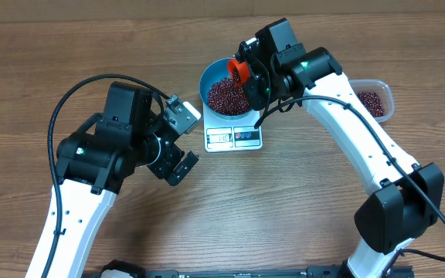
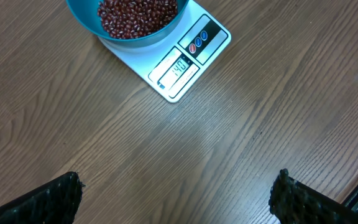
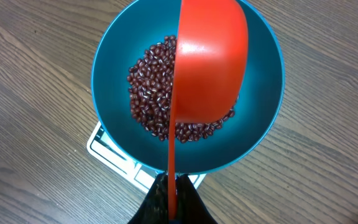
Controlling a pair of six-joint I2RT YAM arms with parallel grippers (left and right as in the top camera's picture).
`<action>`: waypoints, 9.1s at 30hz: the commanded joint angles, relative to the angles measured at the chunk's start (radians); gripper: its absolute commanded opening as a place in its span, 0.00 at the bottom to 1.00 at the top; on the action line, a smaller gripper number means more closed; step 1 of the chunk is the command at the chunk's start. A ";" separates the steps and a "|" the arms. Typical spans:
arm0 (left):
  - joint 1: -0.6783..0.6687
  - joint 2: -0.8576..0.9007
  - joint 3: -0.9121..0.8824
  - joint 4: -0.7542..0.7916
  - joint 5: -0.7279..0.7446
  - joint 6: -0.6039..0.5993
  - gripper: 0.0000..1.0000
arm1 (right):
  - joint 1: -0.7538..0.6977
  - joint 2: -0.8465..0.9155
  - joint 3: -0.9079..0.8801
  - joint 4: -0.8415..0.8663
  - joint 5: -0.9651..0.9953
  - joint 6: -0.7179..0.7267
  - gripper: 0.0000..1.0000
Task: Scoop item into bowl and weigh 150g on scale
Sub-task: 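Tilt the red cup slowly to trickle beans into the teal bowl, then move the red cup back to the bean tub with the right gripper, then dip the red cup into the beans and scoop a small amount, then carry the red cup over the teal bowl with the right gripper, then tilt the red cup to add beans until the scale reads 150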
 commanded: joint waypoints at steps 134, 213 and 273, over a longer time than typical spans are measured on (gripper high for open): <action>0.002 0.002 0.023 0.004 0.005 -0.010 1.00 | -0.130 -0.206 0.041 -0.073 0.247 -0.096 0.04; 0.002 0.002 0.023 0.004 0.005 -0.010 1.00 | -0.778 -0.090 0.002 -0.490 -0.642 -0.264 0.04; 0.002 0.002 0.023 0.004 0.005 -0.010 1.00 | -0.032 -0.116 -0.002 0.007 -0.001 -0.101 0.04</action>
